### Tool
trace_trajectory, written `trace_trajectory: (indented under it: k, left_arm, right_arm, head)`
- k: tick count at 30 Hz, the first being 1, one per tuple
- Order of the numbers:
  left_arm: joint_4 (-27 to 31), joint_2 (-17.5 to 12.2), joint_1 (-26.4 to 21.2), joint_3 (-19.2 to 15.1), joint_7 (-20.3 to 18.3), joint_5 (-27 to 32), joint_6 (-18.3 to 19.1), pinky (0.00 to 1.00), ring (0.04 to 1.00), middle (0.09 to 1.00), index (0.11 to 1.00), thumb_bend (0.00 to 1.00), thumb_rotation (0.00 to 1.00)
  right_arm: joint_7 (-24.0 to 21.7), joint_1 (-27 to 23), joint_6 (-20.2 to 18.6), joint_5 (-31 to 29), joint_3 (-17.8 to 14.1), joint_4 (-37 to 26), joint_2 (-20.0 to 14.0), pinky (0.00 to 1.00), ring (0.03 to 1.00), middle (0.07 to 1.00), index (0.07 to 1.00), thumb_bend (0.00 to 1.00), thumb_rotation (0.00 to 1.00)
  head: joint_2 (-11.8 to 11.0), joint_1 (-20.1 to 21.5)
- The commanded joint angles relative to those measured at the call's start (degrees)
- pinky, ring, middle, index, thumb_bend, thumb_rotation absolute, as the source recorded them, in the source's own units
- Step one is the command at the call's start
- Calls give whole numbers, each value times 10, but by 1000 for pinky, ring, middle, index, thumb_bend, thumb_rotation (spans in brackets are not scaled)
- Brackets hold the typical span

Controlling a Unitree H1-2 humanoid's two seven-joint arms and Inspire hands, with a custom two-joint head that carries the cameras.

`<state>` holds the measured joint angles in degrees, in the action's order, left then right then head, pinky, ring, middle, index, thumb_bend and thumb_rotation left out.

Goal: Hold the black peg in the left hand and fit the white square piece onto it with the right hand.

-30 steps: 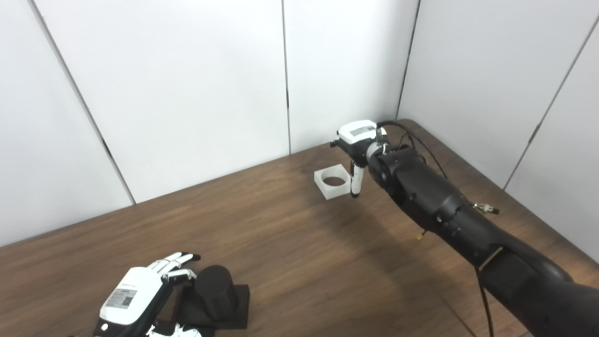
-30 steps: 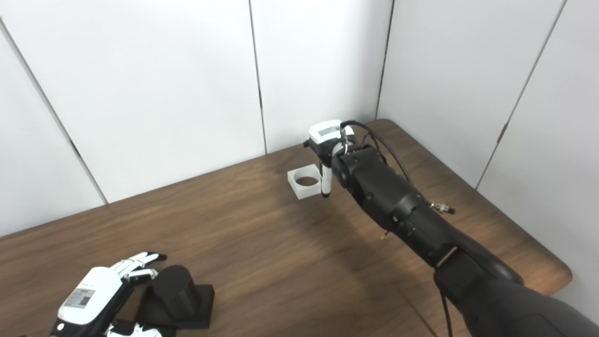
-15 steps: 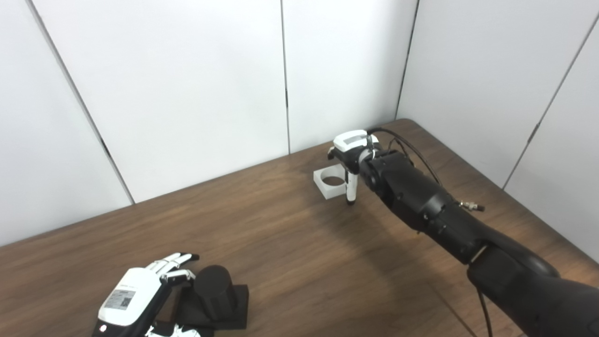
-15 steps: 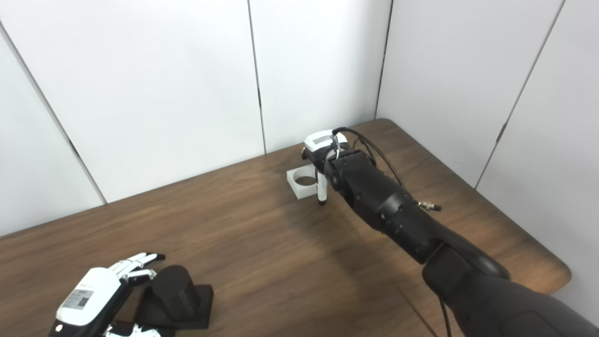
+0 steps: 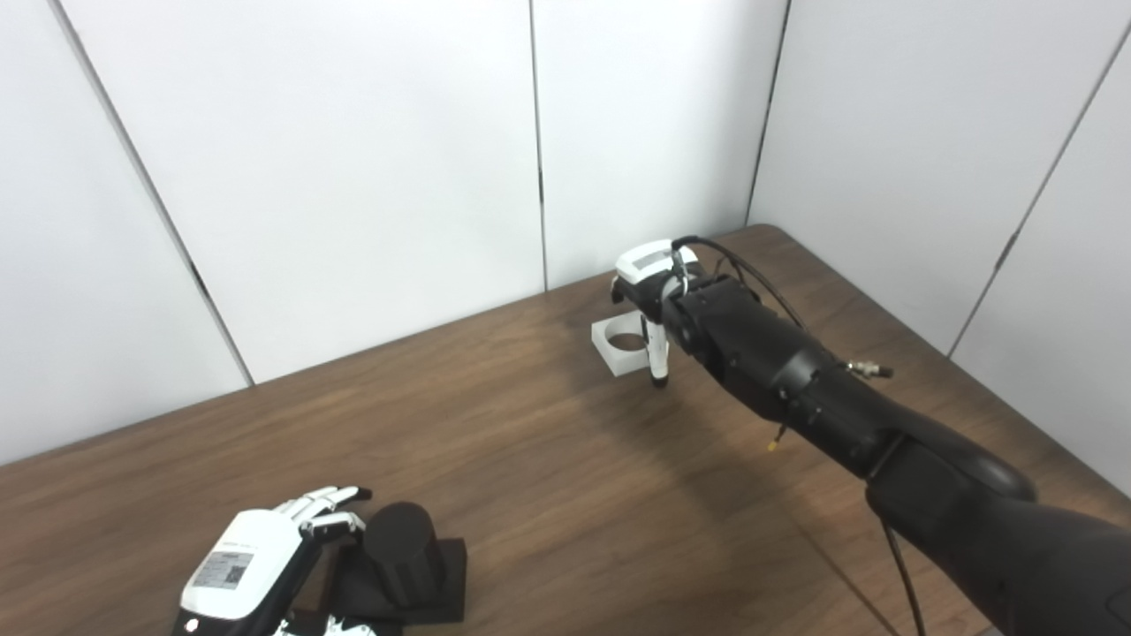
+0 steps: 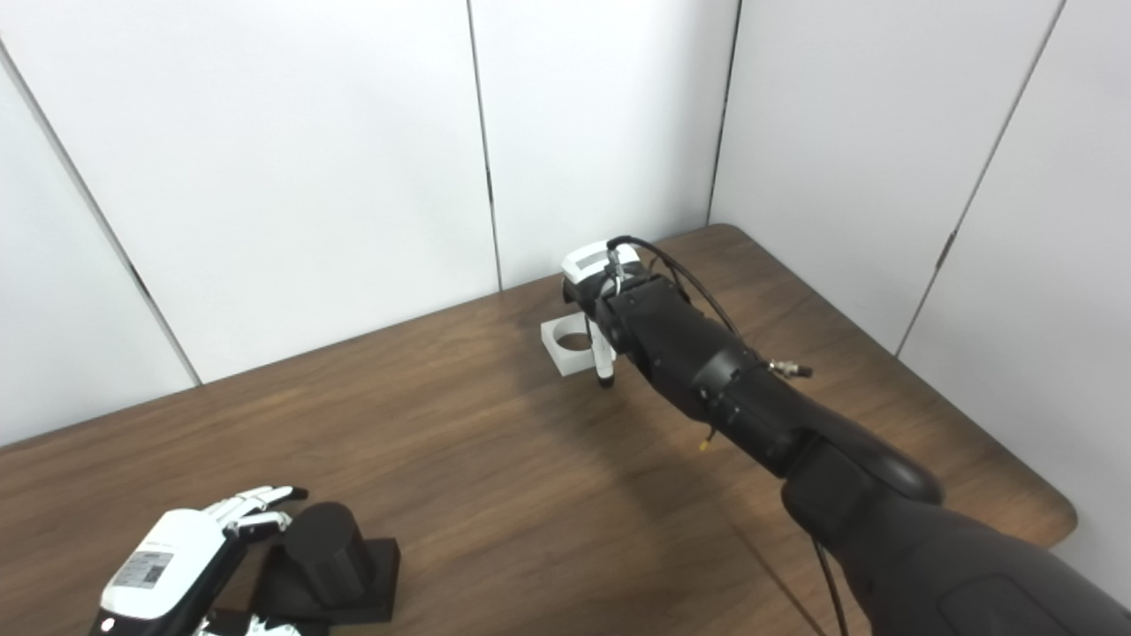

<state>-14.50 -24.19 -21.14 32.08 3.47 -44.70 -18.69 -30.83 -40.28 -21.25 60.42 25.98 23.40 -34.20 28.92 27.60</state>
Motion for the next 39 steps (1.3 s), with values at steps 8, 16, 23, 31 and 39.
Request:
trace_trajectory:
  k: [8, 16, 23, 31, 39]
  left_arm:
    - [2, -36, 31, 11, -72, -32, 23, 742, 846, 849, 491, 523, 56]
    - [6, -34, 32, 12, -74, -36, 29, 740, 846, 848, 491, 524, 57]
    - [6, -30, 33, 11, -77, -30, 32, 755, 852, 851, 491, 524, 56]
    - [3, -28, 30, 13, -75, -38, 34, 758, 858, 858, 491, 524, 59]
    - [-1, -15, 27, 18, -72, -44, 44, 767, 867, 866, 491, 524, 61]
  right_arm:
    - [17, -26, 51, -48, -5, 26, 7, 921, 859, 778, 488, 528, 146]
    - [30, -22, 70, -89, -22, 14, -7, 963, 865, 769, 481, 520, 138]
    - [59, -4, 85, -119, -46, -22, -16, 971, 884, 778, 481, 520, 137]
    - [105, 24, 103, -135, -76, -90, -21, 969, 880, 785, 480, 522, 133]
    - [80, 38, 122, -156, -87, -183, -27, 921, 876, 787, 481, 519, 133]
  head:
    - [9, -6]
    - [15, -11]
    - [19, -22]
    - [31, -61]
    - [49, -121]
